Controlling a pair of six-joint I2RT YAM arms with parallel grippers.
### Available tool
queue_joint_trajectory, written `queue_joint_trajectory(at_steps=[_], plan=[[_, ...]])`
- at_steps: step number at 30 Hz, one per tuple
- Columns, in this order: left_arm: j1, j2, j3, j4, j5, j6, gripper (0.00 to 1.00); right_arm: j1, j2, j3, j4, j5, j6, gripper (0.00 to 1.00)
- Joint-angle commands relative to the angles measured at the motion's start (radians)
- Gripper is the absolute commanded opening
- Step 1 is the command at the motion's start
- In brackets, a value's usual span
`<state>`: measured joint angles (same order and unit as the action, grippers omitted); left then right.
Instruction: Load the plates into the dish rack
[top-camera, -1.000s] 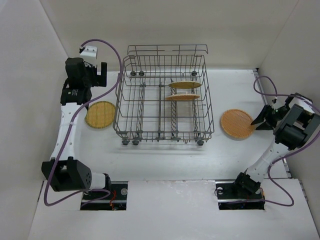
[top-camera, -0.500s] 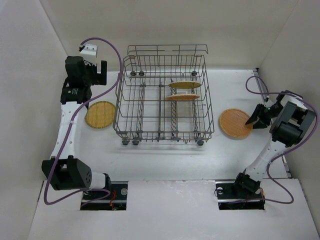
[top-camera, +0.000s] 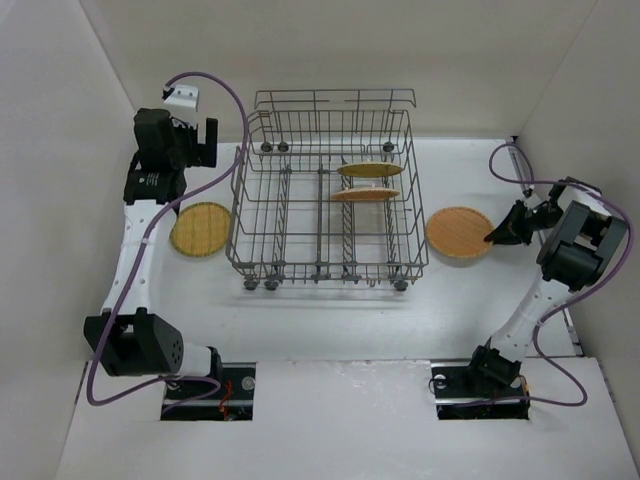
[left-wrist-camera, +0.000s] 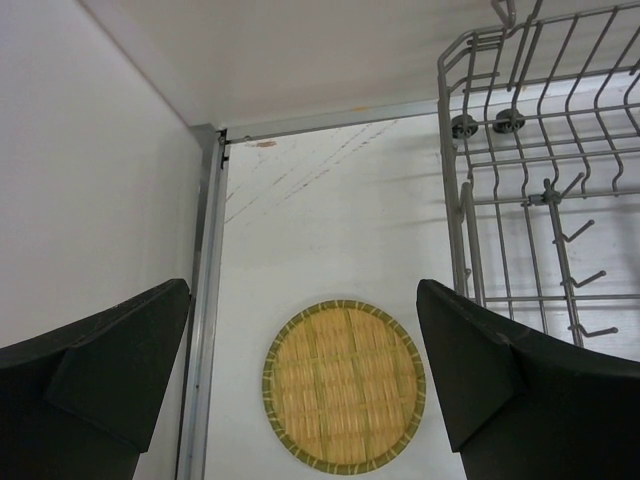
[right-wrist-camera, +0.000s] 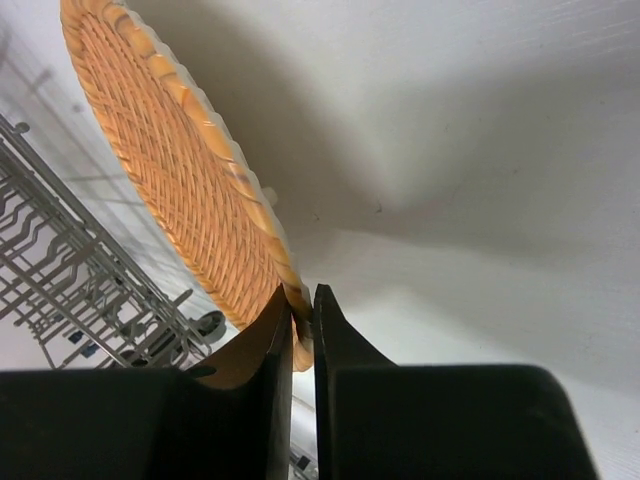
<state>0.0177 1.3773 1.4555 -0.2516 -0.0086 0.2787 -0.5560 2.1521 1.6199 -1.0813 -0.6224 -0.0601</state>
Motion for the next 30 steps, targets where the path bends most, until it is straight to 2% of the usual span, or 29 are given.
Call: queue_joint_trajectory(at_steps=[1,15,23,30], plan=[[-0.02,0.003,0.046,0.032,-0.001,-0.006,0.99,0.001,-0.075,-0.029,0.061,0.113,-0.009,0.0],[-0.115,0.022,0.003,0.049,-0.036,-0.022,1.0,0.139,-0.638,-0.13,0.225,0.213,-0.09,0.0],[-0.104,0.005,-0.069,0.028,-0.042,-0.038,1.0,0.21,-0.86,-0.026,0.329,0.271,-0.187,0.0],[-0.088,-0.012,-0.152,0.022,-0.059,-0.042,1.0,0.428,-0.969,0.038,0.448,0.305,-0.375,0.0]])
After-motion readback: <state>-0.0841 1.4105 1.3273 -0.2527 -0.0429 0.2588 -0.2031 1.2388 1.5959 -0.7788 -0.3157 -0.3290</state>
